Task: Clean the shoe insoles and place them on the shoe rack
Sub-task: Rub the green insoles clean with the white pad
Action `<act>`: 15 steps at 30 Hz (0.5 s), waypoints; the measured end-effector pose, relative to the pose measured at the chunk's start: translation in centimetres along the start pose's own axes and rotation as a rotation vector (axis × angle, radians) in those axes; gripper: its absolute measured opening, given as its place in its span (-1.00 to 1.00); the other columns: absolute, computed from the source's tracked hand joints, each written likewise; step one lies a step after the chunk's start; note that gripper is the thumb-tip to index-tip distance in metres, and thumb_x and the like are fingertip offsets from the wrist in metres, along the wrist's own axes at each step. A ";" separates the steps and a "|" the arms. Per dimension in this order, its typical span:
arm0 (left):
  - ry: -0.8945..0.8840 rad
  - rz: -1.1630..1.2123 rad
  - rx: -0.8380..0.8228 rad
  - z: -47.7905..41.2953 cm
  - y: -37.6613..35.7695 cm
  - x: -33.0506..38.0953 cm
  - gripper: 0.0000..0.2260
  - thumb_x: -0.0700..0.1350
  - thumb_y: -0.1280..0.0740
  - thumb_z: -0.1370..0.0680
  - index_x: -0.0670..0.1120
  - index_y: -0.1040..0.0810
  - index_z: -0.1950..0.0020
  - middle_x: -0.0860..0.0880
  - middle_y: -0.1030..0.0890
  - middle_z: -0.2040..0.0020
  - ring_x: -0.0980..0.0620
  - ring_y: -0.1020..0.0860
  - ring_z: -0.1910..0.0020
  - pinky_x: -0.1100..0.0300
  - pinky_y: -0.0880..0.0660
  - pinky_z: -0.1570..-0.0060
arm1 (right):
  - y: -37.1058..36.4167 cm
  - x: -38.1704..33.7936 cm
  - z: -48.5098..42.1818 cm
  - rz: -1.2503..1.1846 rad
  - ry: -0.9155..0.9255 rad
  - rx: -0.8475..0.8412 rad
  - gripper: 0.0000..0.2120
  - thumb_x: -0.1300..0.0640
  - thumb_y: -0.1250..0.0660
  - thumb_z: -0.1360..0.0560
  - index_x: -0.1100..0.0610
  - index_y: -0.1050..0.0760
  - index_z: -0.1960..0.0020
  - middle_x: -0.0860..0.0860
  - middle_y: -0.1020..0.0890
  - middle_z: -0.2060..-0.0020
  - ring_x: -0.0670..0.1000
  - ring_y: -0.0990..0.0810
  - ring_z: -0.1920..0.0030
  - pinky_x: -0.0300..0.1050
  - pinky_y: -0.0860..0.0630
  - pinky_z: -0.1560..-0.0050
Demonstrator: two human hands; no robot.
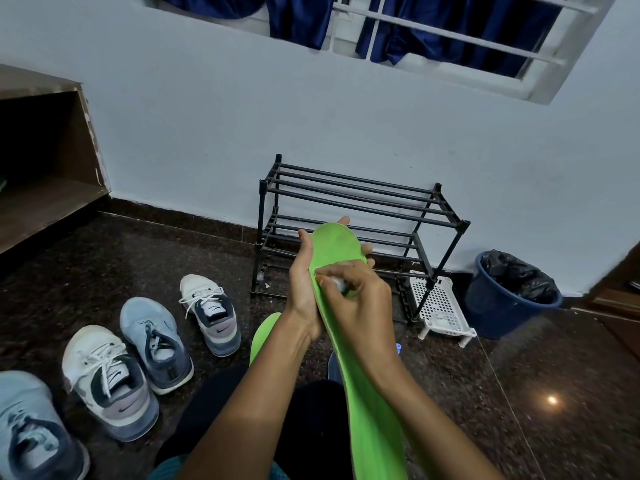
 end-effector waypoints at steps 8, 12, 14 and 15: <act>-0.034 -0.047 -0.008 -0.1 -0.1 0.0 -0.46 0.25 0.09 -0.59 -0.01 -0.51 -0.28 -0.18 -0.60 0.02 -0.07 -0.60 0.06 0.12 -0.60 0.09 | 1.3 1.3 -1.8 0.012 -0.063 0.038 -0.90 0.34 -0.34 -0.45 0.25 -0.62 0.08 -0.06 -0.50 0.25 -0.28 -0.48 0.20 -0.49 -0.36 0.10; -0.019 -0.016 -0.007 -0.2 0.0 0.0 -0.42 0.29 0.11 -0.58 0.01 -0.49 -0.30 -0.19 -0.63 0.01 -0.11 -0.59 0.03 0.03 -0.54 0.02 | 0.2 0.5 -0.3 -0.037 -0.056 -0.030 -0.87 0.37 -0.36 -0.42 0.21 -0.64 0.12 -0.13 -0.54 0.26 -0.36 -0.49 0.16 -0.51 -0.35 0.08; -0.013 0.025 -0.006 -0.1 0.0 0.1 -0.41 0.32 0.07 -0.56 0.03 -0.50 -0.32 -0.19 -0.61 0.00 -0.11 -0.56 0.03 0.02 -0.49 0.00 | -0.1 0.3 0.5 -0.062 -0.045 -0.052 -0.86 0.37 -0.36 -0.41 0.20 -0.65 0.13 -0.08 -0.56 0.25 -0.30 -0.52 0.16 -0.51 -0.35 0.15; -0.011 0.035 -0.005 -0.1 0.0 0.1 -0.41 0.32 0.07 -0.55 0.03 -0.49 -0.32 -0.19 -0.60 -0.01 -0.11 -0.55 0.03 0.02 -0.49 0.01 | -0.1 0.3 0.6 -0.064 -0.043 -0.054 -0.86 0.37 -0.36 -0.41 0.19 -0.65 0.13 -0.07 -0.56 0.25 -0.30 -0.52 0.16 -0.51 -0.35 0.16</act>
Point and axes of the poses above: each hand's wrist, its own z-axis away from the middle knuckle, its own y-axis out of the back of the hand, x = y × z, the point moved 7 cm from there along -z, towards the middle knuckle
